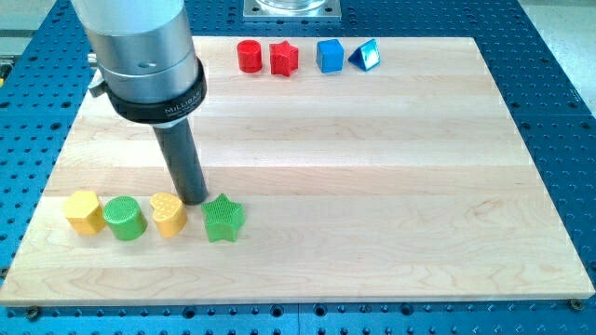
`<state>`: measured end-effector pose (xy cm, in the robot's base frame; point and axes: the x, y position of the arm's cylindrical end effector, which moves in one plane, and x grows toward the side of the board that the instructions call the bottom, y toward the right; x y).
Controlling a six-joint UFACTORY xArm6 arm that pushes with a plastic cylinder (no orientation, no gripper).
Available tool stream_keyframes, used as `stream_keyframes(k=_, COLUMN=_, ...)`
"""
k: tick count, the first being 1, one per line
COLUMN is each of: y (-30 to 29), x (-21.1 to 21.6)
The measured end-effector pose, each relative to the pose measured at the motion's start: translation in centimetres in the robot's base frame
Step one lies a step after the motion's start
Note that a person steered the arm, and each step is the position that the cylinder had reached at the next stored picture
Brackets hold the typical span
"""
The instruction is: Slightly adjust the yellow blocks in a line
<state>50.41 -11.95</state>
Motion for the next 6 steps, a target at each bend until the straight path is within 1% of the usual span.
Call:
stream_keyframes(k=1, y=-1.0, x=-0.9)
stream_keyframes(k=2, y=-5.7, x=-1.6)
stream_keyframes(k=3, y=-5.6, x=0.8)
stream_keyframes(k=4, y=-3.9, x=1.6)
stream_keyframes(k=5, y=-3.0, x=1.0)
stream_keyframes(k=6, y=-4.9, x=-0.1)
